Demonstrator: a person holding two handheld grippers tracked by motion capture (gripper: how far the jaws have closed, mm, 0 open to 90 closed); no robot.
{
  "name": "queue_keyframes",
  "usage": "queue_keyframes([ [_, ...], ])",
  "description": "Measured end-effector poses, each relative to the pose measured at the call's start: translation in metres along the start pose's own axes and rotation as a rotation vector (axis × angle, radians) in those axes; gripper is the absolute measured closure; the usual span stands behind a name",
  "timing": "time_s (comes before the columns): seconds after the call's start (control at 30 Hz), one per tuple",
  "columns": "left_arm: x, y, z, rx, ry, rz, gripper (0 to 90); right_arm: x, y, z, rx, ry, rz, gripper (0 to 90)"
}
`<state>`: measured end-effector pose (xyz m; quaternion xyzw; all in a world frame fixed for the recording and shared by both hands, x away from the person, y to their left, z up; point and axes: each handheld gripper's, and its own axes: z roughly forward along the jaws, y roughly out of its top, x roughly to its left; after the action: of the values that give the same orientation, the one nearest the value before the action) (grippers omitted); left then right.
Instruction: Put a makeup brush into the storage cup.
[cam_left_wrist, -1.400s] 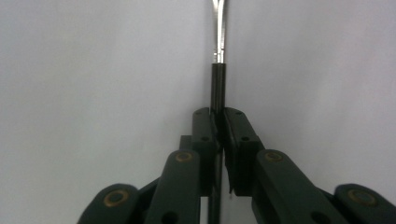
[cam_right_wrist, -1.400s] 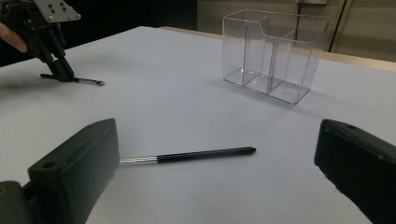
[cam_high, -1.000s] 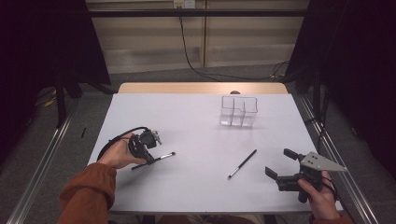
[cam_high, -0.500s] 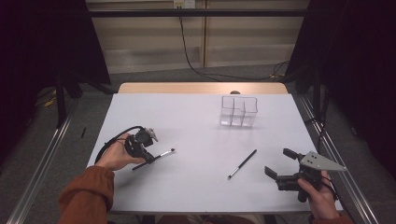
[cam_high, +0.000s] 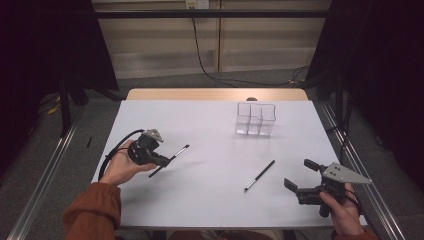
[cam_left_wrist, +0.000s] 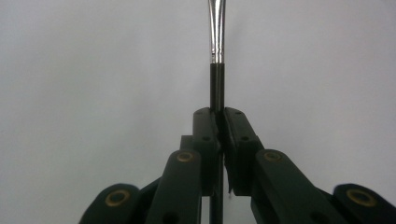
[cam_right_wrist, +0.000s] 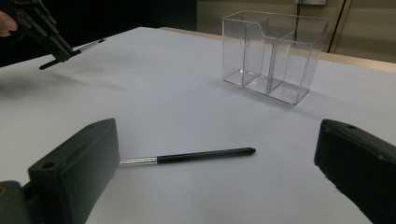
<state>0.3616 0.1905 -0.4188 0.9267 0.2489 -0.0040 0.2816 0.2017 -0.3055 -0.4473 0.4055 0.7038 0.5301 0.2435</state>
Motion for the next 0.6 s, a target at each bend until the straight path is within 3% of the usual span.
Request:
queue_keyframes([
  [0.13, -0.002, -0.002, 0.000, -0.044, 0.014, -0.029, 84.2, 0.000, 0.000, 0.000, 0.001, 0.000, 0.000, 0.0],
  [0.2, -0.003, -0.005, -0.003, -0.100, 0.017, -0.050, 84.2, 0.000, 0.000, 0.000, 0.003, -0.001, 0.000, 0.0],
  [0.4, -0.005, -0.009, -0.009, -0.194, 0.033, -0.082, 84.2, 0.000, 0.000, 0.001, 0.003, 0.001, -0.002, 0.0],
  [0.5, -0.006, -0.014, -0.012, -0.261, 0.062, -0.117, 84.2, 0.000, 0.000, 0.001, 0.002, 0.000, -0.001, 0.0],
  [0.57, -0.007, -0.015, -0.012, -0.272, 0.067, -0.123, 84.2, 0.000, 0.000, 0.000, 0.001, 0.000, -0.001, 0.0],
  [0.6, -0.008, -0.017, -0.012, -0.304, 0.078, -0.127, 84.2, 0.000, 0.000, 0.000, 0.000, 0.000, 0.000, 0.0],
])
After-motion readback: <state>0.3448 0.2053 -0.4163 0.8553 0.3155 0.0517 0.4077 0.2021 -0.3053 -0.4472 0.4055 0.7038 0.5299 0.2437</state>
